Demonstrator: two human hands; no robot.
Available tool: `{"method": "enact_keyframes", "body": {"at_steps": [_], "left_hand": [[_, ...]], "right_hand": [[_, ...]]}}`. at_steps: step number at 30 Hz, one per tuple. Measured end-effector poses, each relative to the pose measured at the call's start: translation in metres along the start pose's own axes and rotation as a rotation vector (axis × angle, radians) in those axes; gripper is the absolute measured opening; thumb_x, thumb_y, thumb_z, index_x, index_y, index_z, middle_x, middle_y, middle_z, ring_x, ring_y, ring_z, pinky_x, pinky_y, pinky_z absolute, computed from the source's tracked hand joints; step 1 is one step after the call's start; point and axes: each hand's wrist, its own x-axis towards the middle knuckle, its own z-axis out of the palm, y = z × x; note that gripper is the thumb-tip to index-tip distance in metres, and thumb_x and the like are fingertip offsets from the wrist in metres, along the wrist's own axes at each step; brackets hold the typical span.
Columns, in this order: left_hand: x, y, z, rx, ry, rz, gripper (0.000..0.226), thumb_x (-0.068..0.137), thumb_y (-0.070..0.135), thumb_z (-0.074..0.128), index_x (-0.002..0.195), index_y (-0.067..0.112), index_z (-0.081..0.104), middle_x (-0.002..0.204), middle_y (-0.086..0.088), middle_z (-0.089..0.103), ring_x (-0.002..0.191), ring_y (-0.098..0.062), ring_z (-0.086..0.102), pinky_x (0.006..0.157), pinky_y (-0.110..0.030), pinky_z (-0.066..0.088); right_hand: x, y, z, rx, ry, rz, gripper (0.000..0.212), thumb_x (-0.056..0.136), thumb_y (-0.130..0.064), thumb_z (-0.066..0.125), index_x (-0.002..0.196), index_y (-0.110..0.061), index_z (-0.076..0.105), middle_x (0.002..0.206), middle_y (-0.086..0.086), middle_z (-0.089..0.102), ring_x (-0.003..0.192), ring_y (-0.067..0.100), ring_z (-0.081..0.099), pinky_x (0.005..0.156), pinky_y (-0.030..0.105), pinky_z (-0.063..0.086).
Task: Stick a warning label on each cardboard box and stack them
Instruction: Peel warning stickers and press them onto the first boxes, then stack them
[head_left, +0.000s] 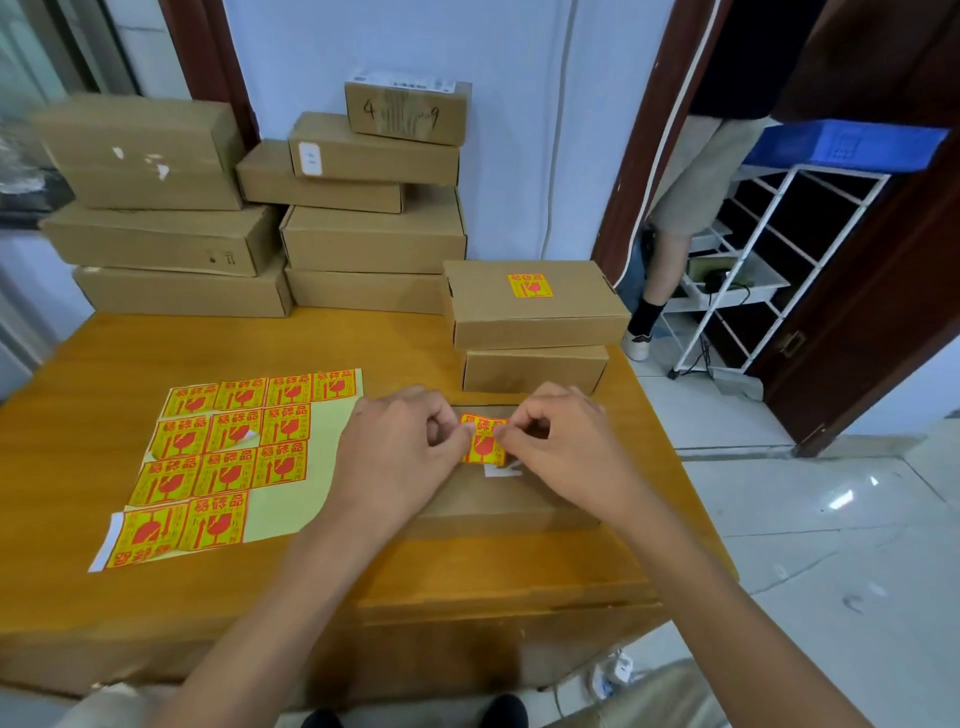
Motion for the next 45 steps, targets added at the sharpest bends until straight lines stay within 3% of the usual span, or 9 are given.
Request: {"method": "enact_keyframes", "body": {"at_steps": [6, 11, 26, 35, 39, 42, 45], "left_hand": [[0.002, -0.002, 0.005, -0.009, 0.005, -0.005, 0.031, 0.085, 0.041, 0.074, 0.062, 0.031, 0.056, 0.064, 0.013, 0.051, 0.063, -0.007, 0.052, 0.081, -0.035, 0.042], [0.0, -0.005, 0.005, -0.049, 0.04, -0.014, 0.028, 0.083, 0.038, 0.077, 0.064, 0.03, 0.058, 0.063, 0.011, 0.053, 0.063, -0.008, 0.054, 0.07, -0.031, 0.038], [-0.001, -0.003, 0.009, -0.002, 0.068, -0.063, 0.029, 0.079, 0.043, 0.079, 0.061, 0.033, 0.058, 0.063, 0.013, 0.052, 0.064, -0.006, 0.053, 0.089, -0.037, 0.039], [-0.003, -0.002, 0.009, 0.083, 0.104, -0.087, 0.033, 0.08, 0.053, 0.075, 0.061, 0.034, 0.057, 0.064, 0.014, 0.054, 0.066, -0.005, 0.052, 0.08, -0.035, 0.024], [-0.003, -0.004, 0.01, 0.044, 0.112, -0.077, 0.033, 0.078, 0.049, 0.079, 0.062, 0.032, 0.055, 0.063, 0.012, 0.052, 0.067, -0.006, 0.053, 0.078, -0.035, 0.025], [-0.002, -0.009, 0.009, 0.006, 0.102, -0.043, 0.026, 0.076, 0.048, 0.081, 0.072, 0.035, 0.059, 0.078, 0.016, 0.058, 0.088, -0.008, 0.053, 0.082, -0.034, 0.026], [-0.001, -0.019, 0.006, -0.077, 0.054, 0.006, 0.02, 0.077, 0.045, 0.081, 0.088, 0.04, 0.065, 0.111, 0.018, 0.064, 0.126, -0.011, 0.041, 0.101, -0.037, 0.034]], "right_hand": [[-0.001, 0.0, 0.001, 0.011, 0.023, 0.032, 0.02, 0.091, -0.04, 0.072, 0.074, -0.03, 0.074, 0.096, -0.013, 0.058, 0.103, 0.005, 0.048, 0.094, 0.036, 0.031], [-0.001, -0.001, 0.006, -0.015, 0.049, 0.023, 0.02, 0.089, -0.04, 0.074, 0.071, -0.031, 0.072, 0.095, -0.013, 0.056, 0.103, 0.005, 0.049, 0.09, 0.035, 0.029], [-0.002, 0.001, 0.006, -0.021, 0.061, 0.015, 0.017, 0.087, -0.042, 0.076, 0.074, -0.034, 0.069, 0.096, -0.016, 0.055, 0.103, 0.002, 0.048, 0.093, 0.034, 0.032], [0.0, 0.002, 0.006, -0.021, 0.065, 0.011, 0.016, 0.087, -0.042, 0.077, 0.075, -0.035, 0.069, 0.096, -0.017, 0.054, 0.103, 0.002, 0.048, 0.092, 0.032, 0.031], [-0.001, 0.003, 0.007, -0.029, 0.083, -0.004, 0.019, 0.087, -0.044, 0.078, 0.075, -0.035, 0.065, 0.096, -0.017, 0.055, 0.101, 0.003, 0.05, 0.093, 0.033, 0.035], [-0.002, 0.004, 0.007, -0.028, 0.096, -0.038, 0.022, 0.086, -0.042, 0.078, 0.076, -0.035, 0.06, 0.093, -0.016, 0.056, 0.096, 0.004, 0.05, 0.093, 0.038, 0.043], [-0.005, 0.007, 0.004, 0.031, 0.122, -0.089, 0.017, 0.087, -0.039, 0.077, 0.08, -0.036, 0.061, 0.093, -0.016, 0.056, 0.093, 0.003, 0.052, 0.09, 0.04, 0.048]]}}
